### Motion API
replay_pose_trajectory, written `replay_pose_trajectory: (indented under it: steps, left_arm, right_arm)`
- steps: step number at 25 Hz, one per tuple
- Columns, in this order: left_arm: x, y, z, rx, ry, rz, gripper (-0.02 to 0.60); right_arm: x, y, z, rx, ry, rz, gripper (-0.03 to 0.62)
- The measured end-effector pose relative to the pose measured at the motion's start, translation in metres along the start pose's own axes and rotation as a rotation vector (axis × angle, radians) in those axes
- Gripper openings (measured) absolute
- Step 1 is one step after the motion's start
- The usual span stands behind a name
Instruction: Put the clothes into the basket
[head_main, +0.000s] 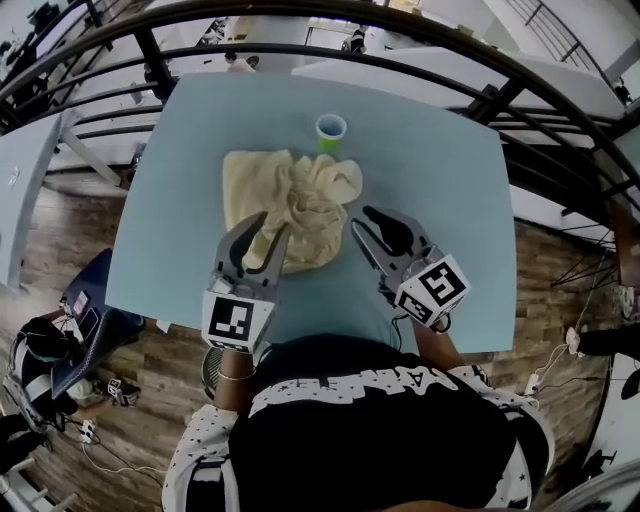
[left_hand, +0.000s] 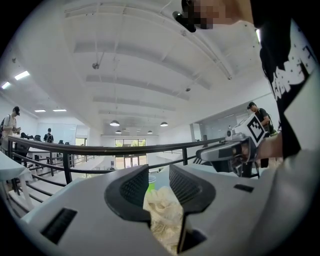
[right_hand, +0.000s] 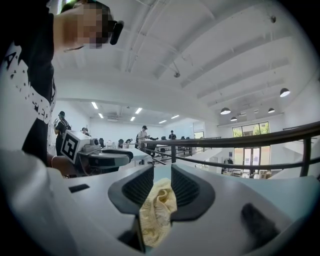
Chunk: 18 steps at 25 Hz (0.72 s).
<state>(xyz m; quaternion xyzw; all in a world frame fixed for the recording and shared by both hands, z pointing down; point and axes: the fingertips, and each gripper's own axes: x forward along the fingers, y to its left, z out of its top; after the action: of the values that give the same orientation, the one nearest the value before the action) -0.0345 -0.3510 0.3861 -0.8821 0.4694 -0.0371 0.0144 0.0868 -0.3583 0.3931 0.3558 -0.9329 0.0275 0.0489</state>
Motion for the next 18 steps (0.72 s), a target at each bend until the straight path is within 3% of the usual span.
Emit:
replay_pose_trajectory:
  steps: [7,18]
  left_arm:
    - [0.001,0.018,-0.014,0.020,-0.010,0.026,0.135]
    - [0.006,0.035,-0.048,0.057,0.071,0.009,0.212]
  right_arm:
    - [0.008,-0.001,-0.005,-0.026,-0.011,0.032,0.132]
    - [0.022,-0.017,-0.032,-0.001,0.050,0.022,0.184]
